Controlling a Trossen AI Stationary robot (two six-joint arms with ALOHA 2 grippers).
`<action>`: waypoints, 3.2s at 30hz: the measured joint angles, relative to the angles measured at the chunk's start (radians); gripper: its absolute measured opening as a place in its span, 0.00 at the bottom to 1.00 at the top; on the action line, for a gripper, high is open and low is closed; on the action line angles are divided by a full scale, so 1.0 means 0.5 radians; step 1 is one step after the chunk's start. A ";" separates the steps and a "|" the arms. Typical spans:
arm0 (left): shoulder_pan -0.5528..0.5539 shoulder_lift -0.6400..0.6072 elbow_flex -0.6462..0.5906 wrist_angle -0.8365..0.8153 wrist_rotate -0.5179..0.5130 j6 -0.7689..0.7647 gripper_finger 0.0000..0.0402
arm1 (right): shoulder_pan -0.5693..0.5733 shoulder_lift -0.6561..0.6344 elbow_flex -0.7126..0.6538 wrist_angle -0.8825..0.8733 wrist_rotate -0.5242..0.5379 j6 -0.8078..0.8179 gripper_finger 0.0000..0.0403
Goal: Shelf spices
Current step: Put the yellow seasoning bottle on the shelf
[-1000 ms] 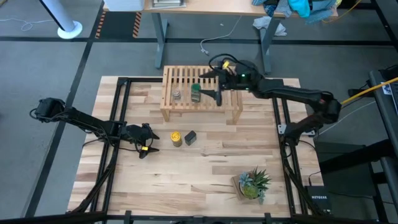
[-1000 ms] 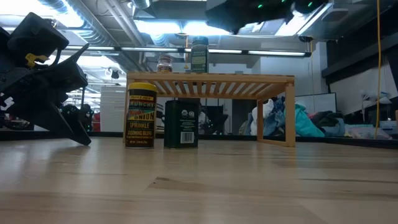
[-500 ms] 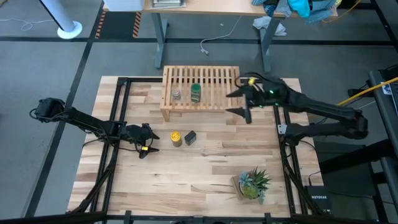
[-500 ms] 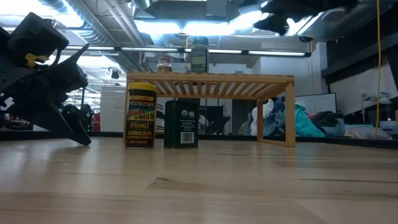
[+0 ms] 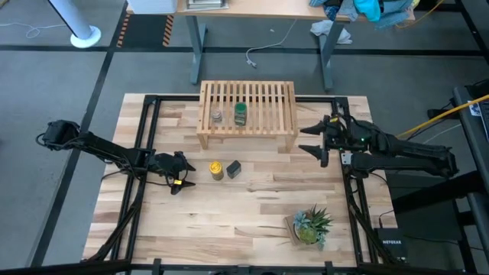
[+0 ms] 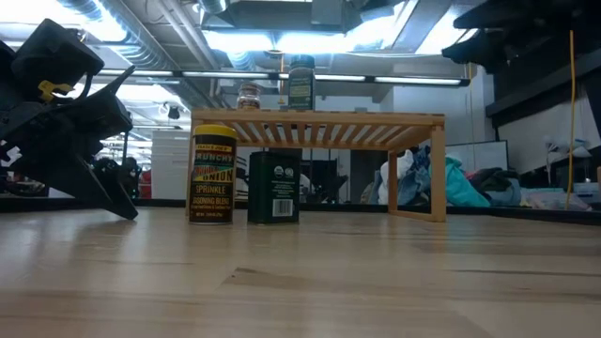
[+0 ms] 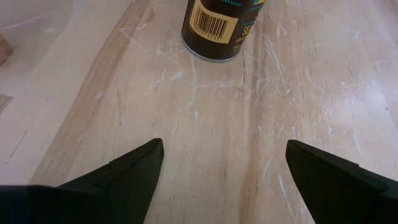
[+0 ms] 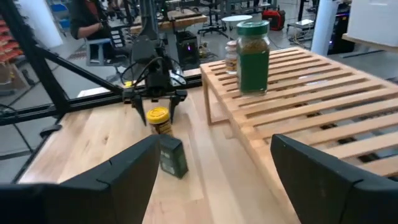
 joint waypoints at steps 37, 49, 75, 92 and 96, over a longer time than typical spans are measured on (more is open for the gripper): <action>-0.156 0.002 0.009 0.708 -0.371 -0.727 0.83 | 0.275 -0.070 -0.100 -0.023 0.301 0.111 0.78; -0.322 0.256 0.122 0.617 -0.655 -0.543 0.83 | 0.274 -0.070 -0.100 -0.024 0.334 0.103 0.78; -0.191 1.268 0.682 0.886 -0.855 -0.033 0.81 | 0.274 -0.070 -0.100 -0.160 0.334 0.091 0.78; -0.304 1.268 0.736 0.899 -0.856 -0.036 0.40 | 0.274 -0.069 -0.100 -0.230 0.333 0.091 0.78; -0.330 1.268 0.863 0.897 -0.858 0.066 0.40 | 0.274 -0.070 -0.100 -0.230 0.332 0.091 0.78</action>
